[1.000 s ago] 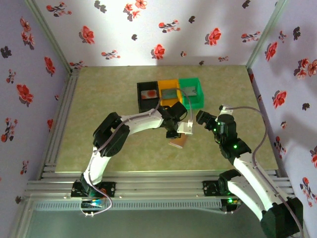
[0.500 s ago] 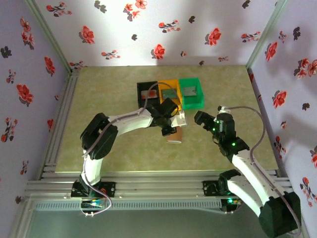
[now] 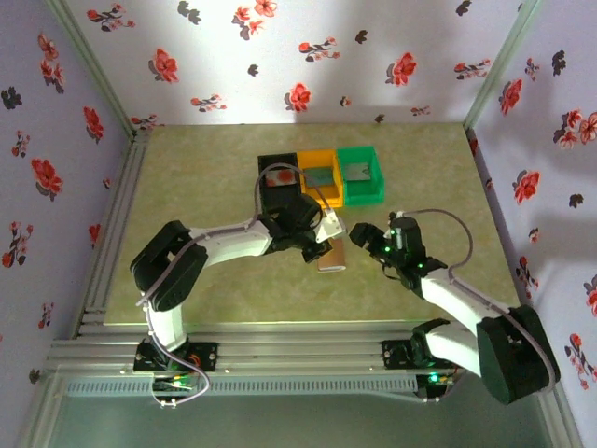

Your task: Take the credit cards out of the card holder

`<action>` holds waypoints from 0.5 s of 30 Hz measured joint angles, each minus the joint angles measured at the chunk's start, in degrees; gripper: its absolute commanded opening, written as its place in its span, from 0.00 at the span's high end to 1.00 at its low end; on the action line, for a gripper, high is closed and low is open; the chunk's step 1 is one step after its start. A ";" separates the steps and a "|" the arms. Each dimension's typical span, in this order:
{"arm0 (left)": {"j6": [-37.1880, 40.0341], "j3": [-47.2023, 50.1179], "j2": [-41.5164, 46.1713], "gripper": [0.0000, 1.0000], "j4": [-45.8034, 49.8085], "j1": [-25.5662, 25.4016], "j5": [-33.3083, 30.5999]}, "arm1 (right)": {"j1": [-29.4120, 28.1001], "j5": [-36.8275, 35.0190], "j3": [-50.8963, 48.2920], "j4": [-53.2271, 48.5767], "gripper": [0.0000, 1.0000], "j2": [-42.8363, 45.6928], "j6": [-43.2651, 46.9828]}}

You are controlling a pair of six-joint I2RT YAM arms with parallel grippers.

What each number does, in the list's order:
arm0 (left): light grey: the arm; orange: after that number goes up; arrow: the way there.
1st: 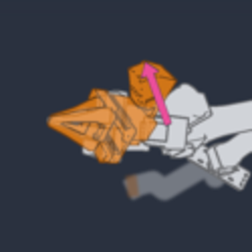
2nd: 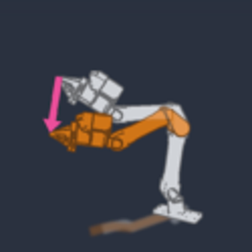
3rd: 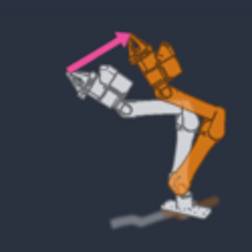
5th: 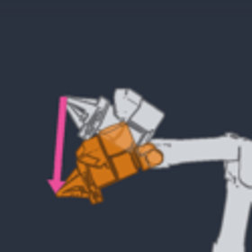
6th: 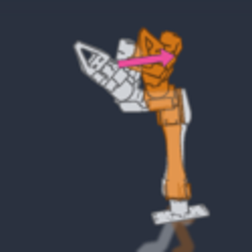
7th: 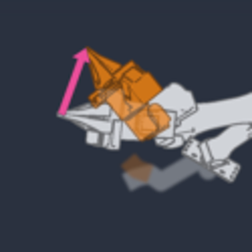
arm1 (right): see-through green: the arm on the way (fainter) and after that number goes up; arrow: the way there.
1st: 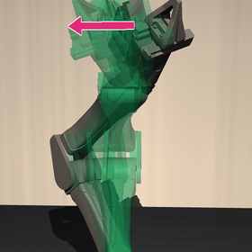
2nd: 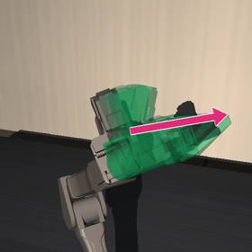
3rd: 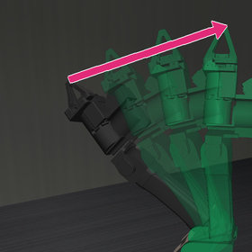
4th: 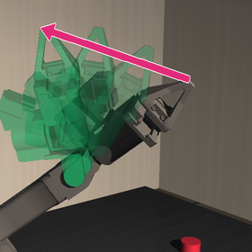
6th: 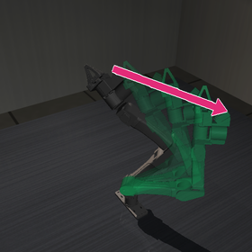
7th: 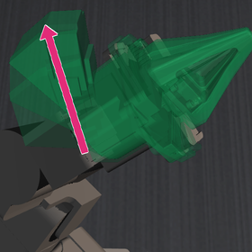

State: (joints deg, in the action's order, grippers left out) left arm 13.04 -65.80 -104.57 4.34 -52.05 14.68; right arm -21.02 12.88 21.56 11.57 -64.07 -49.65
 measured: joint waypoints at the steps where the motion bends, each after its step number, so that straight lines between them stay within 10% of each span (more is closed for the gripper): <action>1: -0.59 0.76 0.42 1.00 -1.29 0.00 0.02 | -0.17 0.63 -0.04 1.03 0.27 -0.79 -0.48; 15: -4.35 3.08 2.95 0.93 -6.49 -0.07 0.39 | -1.92 3.06 -0.42 2.84 0.24 -1.75 -1.77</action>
State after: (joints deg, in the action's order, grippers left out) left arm 8.69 -62.72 -101.62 -2.15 -52.12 15.07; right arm -22.94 15.94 21.15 14.41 -65.82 -51.42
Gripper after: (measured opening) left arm 0.056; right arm 0.752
